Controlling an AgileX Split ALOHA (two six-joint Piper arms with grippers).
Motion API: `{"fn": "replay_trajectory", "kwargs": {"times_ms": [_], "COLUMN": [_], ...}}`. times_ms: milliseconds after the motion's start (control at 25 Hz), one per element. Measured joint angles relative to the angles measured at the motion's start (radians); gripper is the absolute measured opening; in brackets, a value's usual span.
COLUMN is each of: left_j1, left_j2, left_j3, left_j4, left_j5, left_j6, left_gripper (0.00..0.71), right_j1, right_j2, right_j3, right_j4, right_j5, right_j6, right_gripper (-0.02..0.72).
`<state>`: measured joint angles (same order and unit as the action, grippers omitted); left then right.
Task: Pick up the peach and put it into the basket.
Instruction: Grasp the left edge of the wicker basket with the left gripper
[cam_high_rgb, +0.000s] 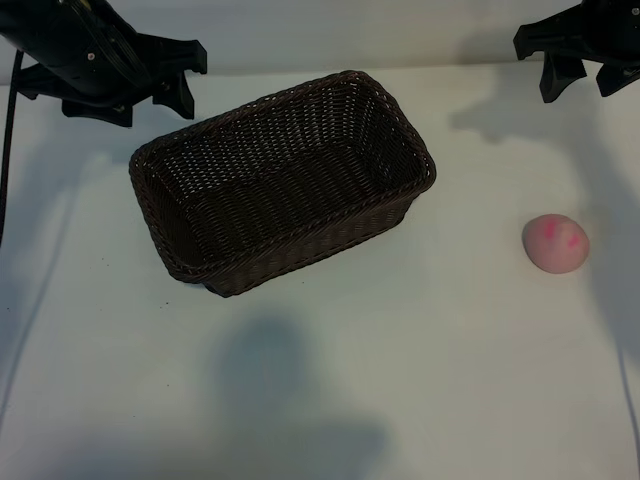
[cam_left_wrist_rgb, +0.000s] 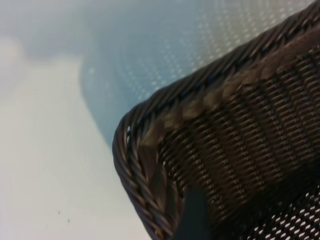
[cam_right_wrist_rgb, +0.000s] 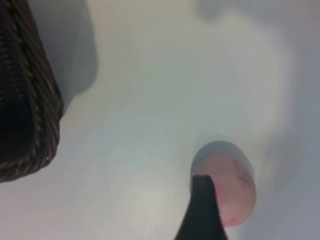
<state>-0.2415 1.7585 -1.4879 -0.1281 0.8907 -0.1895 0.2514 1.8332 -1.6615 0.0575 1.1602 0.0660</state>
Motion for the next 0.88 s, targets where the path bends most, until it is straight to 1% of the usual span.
{"fn": "replay_trajectory", "kwargs": {"times_ms": [120, 200, 280, 320, 440, 560, 680, 880], "left_j1": [0.0, 0.0, 0.0, 0.0, 0.0, 0.0, 0.0, 0.0], "left_j2": [0.0, 0.0, 0.0, -0.008, -0.06, -0.136, -0.163, -0.152], "left_j3": [0.0, 0.0, 0.001, 0.013, 0.088, 0.217, 0.321, 0.414], "left_j4": [0.014, 0.053, 0.099, 0.128, 0.139, 0.139, 0.139, 0.134], "left_j5": [-0.019, -0.003, 0.037, 0.047, 0.037, -0.013, -0.081, -0.193], "left_j6": [-0.001, -0.031, -0.092, -0.125, -0.204, -0.294, -0.359, -0.45], "left_gripper": [0.579, 0.579, 0.579, 0.579, 0.579, 0.579, 0.579, 0.579], "right_j1": [0.0, 0.0, 0.0, 0.0, 0.0, 0.0, 0.0, 0.0], "right_j2": [0.0, 0.0, 0.0, 0.0, 0.0, 0.0, 0.0, 0.0], "right_j3": [0.0, 0.0, 0.0, 0.0, 0.0, 0.0, 0.0, 0.0], "right_j4": [0.0, 0.0, 0.0, 0.0, 0.0, 0.0, 0.0, 0.0], "right_j5": [0.0, 0.0, 0.0, 0.0, 0.0, 0.0, 0.0, 0.0], "right_j6": [0.0, 0.0, 0.0, 0.0, 0.0, 0.0, 0.0, -0.004], "right_gripper": [0.542, 0.542, 0.542, 0.542, 0.542, 0.542, 0.542, 0.542]}}
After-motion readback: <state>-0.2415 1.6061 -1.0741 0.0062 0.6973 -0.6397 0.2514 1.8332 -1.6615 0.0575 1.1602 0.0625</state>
